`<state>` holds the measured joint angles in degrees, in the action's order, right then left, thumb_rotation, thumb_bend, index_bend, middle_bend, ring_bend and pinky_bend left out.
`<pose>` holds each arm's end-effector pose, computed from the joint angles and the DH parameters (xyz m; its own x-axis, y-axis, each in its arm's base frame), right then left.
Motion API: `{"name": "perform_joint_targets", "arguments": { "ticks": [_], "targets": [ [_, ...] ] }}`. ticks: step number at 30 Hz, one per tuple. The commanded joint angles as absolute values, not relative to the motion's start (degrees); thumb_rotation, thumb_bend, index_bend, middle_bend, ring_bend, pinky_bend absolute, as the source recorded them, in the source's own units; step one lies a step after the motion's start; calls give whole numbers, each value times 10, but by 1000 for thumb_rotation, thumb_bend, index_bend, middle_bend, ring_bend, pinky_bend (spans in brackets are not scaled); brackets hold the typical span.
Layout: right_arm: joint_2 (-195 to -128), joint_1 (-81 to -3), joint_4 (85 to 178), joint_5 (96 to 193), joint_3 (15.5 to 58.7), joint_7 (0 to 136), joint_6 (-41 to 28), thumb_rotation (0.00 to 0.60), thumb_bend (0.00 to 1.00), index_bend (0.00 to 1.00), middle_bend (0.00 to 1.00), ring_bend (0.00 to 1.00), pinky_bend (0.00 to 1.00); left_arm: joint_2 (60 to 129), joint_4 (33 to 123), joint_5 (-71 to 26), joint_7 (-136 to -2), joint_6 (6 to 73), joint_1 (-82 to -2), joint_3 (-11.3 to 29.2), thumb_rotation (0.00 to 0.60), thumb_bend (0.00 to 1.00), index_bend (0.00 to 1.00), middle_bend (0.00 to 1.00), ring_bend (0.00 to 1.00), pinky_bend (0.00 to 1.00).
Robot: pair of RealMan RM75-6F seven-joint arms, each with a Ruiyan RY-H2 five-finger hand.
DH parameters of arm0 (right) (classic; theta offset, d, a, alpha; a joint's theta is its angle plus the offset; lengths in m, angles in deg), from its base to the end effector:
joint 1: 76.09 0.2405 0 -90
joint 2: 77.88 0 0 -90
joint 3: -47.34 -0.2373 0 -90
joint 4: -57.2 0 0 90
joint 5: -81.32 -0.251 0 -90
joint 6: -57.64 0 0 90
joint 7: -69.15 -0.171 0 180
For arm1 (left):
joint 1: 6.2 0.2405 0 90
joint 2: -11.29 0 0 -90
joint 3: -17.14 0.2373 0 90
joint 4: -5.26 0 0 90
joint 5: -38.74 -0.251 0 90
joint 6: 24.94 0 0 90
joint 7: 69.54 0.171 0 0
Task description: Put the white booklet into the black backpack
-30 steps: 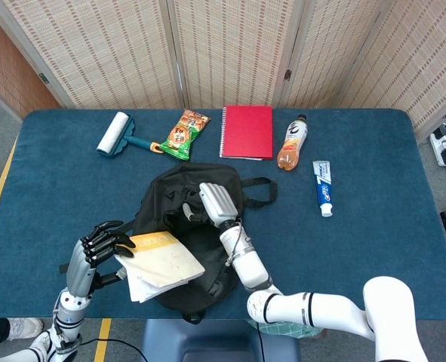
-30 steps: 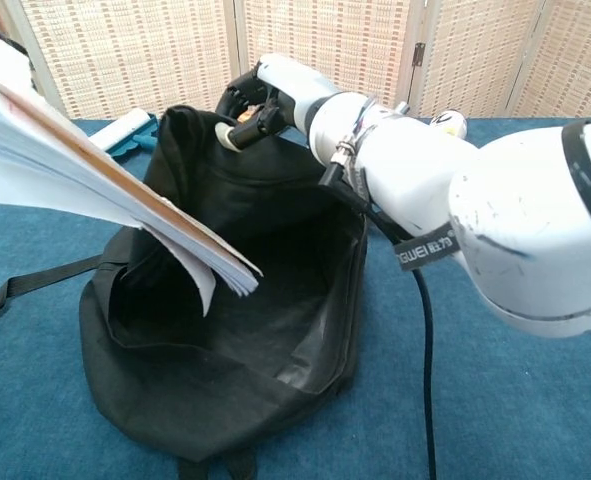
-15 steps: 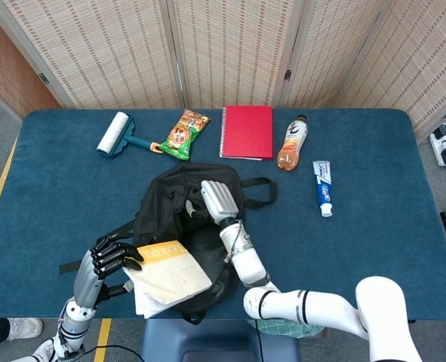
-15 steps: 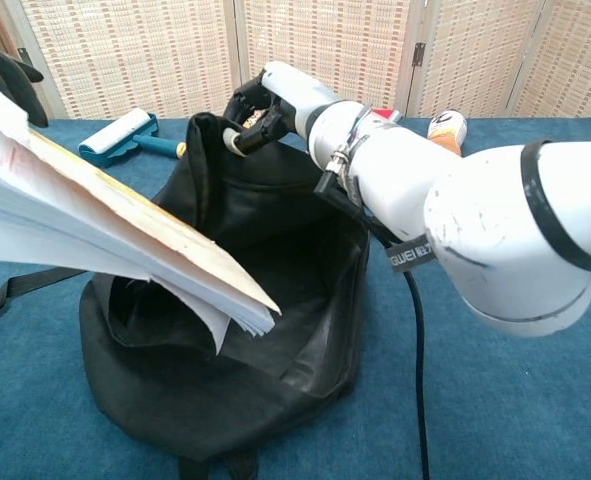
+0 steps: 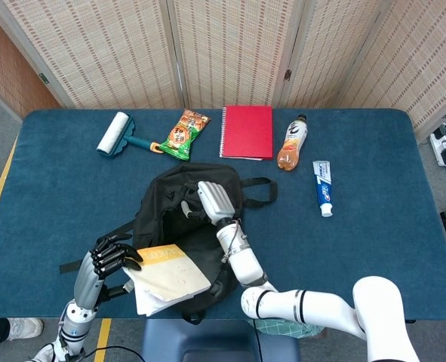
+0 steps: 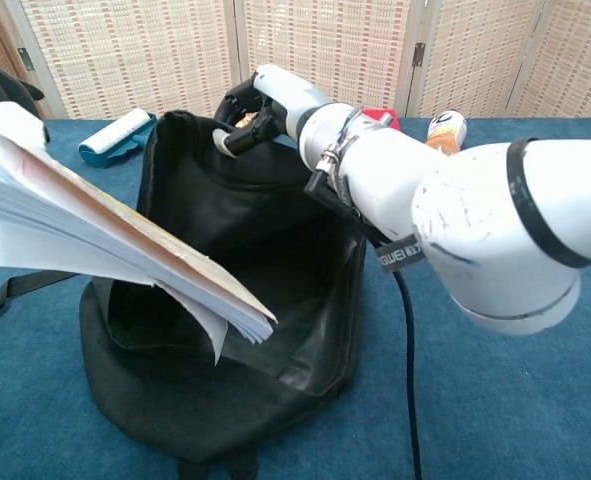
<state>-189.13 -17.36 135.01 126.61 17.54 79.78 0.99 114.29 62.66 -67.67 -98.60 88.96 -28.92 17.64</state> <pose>0.0541 -0.3832 -0.1161 -0.2037 -0.3756 0.9041 -0.9339 -0.2026 -0.2945 -0.1735 0.2336 -0.0002 -0.3198 -0.0764 0.9444 0.6485 -0.7443 0.1594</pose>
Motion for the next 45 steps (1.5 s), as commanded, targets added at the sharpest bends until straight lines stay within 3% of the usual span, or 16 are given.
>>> {"name": "perform_joint_targets", "arguments": {
  "ticks": [1, 19, 45],
  "targets": [
    [-1876, -184, 1378, 1272, 178, 791, 8, 600, 667, 759, 397, 374, 222, 1156, 611, -661, -983, 876, -287, 169, 600, 469, 654, 542, 476, 323],
    [-1838, -207, 1467, 1294, 176, 765, -19, 600, 668, 759, 397, 374, 221, 1216, 523, -614, -867, 863, -257, 142, 600, 477, 667, 669, 594, 346],
    [-1842, -205, 1482, 1275, 179, 773, -38, 600, 672, 744, 394, 366, 221, 1257, 454, -723, -701, 839, -305, 213, 600, 480, 670, 688, 603, 347]
  ]
}}
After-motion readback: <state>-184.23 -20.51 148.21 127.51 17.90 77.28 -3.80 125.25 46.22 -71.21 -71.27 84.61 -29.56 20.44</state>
